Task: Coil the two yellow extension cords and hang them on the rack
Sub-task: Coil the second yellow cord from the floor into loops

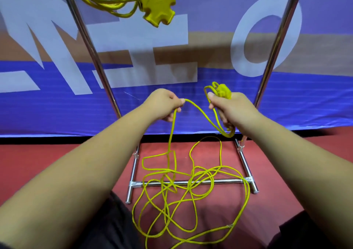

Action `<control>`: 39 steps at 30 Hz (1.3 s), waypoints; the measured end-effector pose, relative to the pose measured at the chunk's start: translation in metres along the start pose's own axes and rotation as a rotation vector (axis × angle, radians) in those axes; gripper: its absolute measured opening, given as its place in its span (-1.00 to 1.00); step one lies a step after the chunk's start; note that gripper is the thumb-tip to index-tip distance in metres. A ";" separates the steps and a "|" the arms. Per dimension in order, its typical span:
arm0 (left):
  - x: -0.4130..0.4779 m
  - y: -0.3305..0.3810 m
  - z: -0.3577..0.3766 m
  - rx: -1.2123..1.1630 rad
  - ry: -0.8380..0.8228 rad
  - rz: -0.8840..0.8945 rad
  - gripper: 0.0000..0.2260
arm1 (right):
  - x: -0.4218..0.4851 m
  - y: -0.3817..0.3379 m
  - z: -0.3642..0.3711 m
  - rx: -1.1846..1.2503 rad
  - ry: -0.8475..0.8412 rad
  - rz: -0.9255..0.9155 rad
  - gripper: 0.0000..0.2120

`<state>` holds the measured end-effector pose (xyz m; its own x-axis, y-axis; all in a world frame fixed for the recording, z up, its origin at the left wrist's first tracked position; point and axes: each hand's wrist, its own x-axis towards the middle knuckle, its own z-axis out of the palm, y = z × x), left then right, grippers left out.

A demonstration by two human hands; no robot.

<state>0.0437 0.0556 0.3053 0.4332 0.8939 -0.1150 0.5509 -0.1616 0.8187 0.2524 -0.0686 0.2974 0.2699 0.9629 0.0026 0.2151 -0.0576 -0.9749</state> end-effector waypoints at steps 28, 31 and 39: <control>0.000 0.013 -0.010 -0.569 -0.139 -0.281 -0.76 | 0.002 -0.002 0.044 0.355 -0.208 0.091 -0.63; -0.008 0.008 -0.001 -0.248 -0.270 -0.213 -0.86 | 0.004 -0.004 0.044 0.378 -0.211 0.077 -0.57; -0.020 -0.015 0.045 0.361 -0.779 -0.075 -0.77 | 0.010 -0.012 0.031 0.509 -0.111 0.089 -0.80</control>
<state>0.0586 0.0218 0.2702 0.6794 0.3872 -0.6233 0.7337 -0.3547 0.5795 0.2237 -0.0497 0.3019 0.1591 0.9839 -0.0817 -0.2942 -0.0317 -0.9552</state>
